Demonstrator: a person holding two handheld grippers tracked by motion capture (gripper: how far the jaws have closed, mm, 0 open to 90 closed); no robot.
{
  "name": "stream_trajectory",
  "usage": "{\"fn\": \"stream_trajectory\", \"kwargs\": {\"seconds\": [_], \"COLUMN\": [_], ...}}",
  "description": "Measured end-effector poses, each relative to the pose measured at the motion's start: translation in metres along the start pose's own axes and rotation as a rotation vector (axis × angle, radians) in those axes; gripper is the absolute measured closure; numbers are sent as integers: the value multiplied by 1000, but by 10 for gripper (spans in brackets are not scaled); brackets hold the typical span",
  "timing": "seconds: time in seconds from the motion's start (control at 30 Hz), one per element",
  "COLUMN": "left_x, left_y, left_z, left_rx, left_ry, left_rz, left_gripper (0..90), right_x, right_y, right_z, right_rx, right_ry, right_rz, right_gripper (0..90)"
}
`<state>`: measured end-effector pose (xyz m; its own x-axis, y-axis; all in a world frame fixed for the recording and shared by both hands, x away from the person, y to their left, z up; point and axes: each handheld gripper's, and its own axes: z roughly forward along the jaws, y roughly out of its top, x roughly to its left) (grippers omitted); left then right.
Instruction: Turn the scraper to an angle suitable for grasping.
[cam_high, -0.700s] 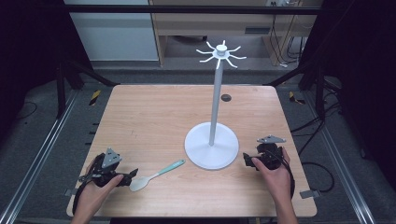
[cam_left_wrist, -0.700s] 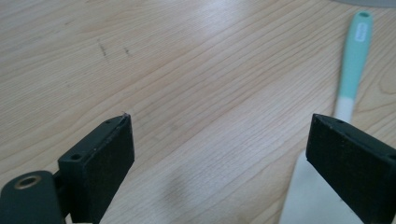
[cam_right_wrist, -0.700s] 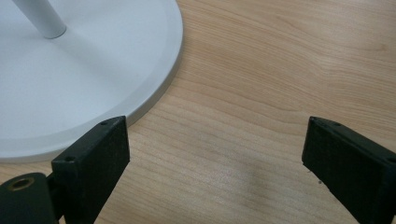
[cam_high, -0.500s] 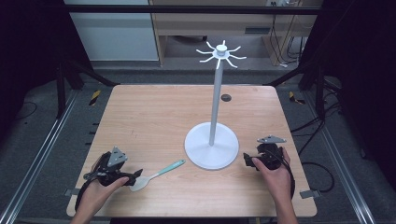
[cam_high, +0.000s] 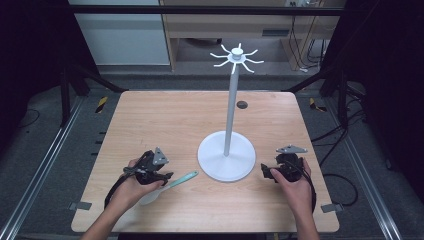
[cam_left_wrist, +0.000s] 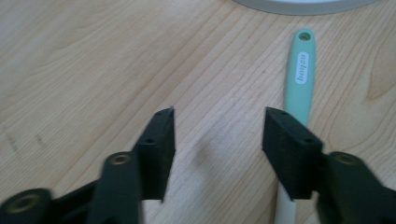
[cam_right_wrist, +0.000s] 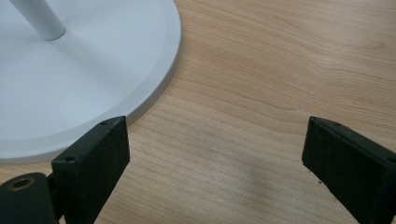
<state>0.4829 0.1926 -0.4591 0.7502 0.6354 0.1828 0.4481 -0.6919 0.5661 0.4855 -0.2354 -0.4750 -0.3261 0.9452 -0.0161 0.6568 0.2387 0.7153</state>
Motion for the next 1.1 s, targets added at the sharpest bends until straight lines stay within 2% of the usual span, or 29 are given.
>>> {"fn": "stream_trajectory", "kwargs": {"seconds": [0.1, 0.13, 0.17, 0.23, 0.27, 0.43, 0.8, 0.87, 0.93, 1.1], "left_x": [-2, -3, -3, -4, -4, -7, -23, -24, -24, -36], "left_y": [3, 4, 7, 10, 11, 21, 31, 31, 31, 29], "left_z": [5, 9, 12, 15, 16, 23, 41, 41, 40, 36], "left_rx": [14, 25, 24, 14, 20, 24, 49, 50, 50, 51], "left_ry": [-10, -13, -33, -56, -55, -72, -107, -97, -115, -155], "left_rz": [1, 8, -3, -18, -13, -8, 29, 38, 32, 67], "left_gripper": [591, 591, 683, 745, 779, 880, 900, 900, 900, 900], "right_x": [0, 0, 0, 1, 1, 1, 0, 0, 0, 1], "right_y": [0, 0, 1, 1, 1, 1, 0, 1, 1, 1], "right_z": [0, 0, 0, 0, 0, 0, 1, 1, 1, 1], "right_rx": [2, 2, 3, 3, 2, 4, 2, 3, 4, 8], "right_ry": [2, 0, 0, 1, 2, 3, 5, 4, 5, 5], "right_rz": [3, 2, 0, 0, 0, 1, 1, 2, 0, 2], "right_gripper": [81, 81, 81, 81, 81, 81, 82, 82, 82, 82]}}
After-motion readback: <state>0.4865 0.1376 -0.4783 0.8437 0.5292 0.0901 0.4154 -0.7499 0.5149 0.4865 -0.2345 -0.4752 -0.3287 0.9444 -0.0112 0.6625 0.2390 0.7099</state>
